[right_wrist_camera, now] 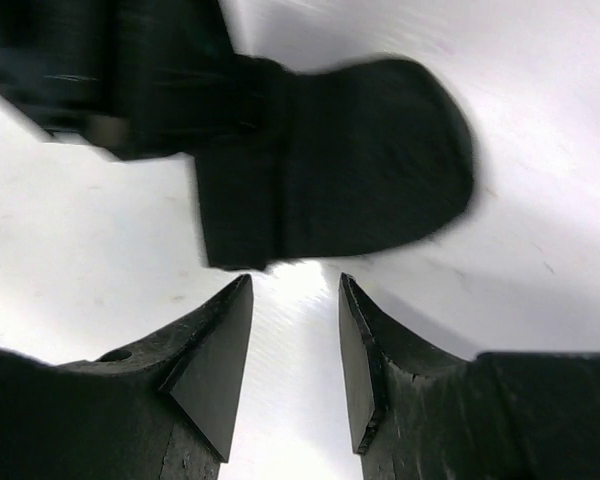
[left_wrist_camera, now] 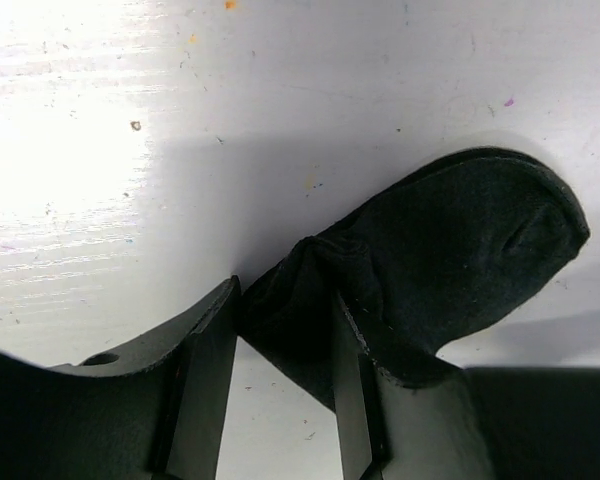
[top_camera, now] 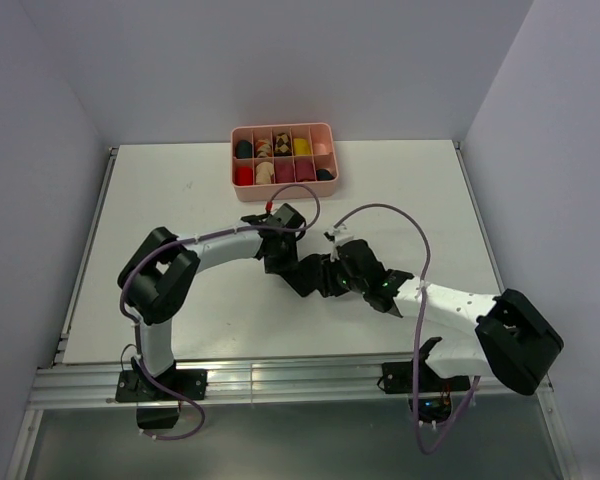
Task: Roll the socks
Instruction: Roll the sock at the center of the board.
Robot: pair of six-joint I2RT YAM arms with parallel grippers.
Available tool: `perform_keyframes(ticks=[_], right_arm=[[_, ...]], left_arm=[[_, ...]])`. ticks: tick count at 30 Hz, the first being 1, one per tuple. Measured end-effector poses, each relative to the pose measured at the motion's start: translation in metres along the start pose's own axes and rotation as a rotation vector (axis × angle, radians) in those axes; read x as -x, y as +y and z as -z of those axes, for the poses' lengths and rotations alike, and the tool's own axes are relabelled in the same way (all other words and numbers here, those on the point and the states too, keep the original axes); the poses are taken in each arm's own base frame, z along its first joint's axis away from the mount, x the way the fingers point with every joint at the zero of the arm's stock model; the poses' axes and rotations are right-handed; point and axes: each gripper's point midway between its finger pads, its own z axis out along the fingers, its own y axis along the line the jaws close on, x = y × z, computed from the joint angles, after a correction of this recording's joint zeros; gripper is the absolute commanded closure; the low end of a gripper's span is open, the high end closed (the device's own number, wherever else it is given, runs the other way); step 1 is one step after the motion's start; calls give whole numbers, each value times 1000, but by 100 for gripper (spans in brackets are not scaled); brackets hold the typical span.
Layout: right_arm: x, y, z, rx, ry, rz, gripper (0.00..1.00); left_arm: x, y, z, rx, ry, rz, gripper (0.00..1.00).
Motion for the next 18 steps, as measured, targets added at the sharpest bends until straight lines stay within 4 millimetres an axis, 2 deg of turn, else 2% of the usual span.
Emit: perform_keyframes(ticks=[6,9,12,18], right_arm=[[22,44,-3,54,-51,150,50],[23,61,-10,53,-54,220,50],[14,69,-20,28,-31,284,50],[-5,62,-40,-81,11,369,51]], left_arm=[[2,-1,1,21,21,-21,53],[2,-2,0,32,39,-33,53],[2,-2,0,36,51,-41,53],[3,2,0,25,82,-26,53]])
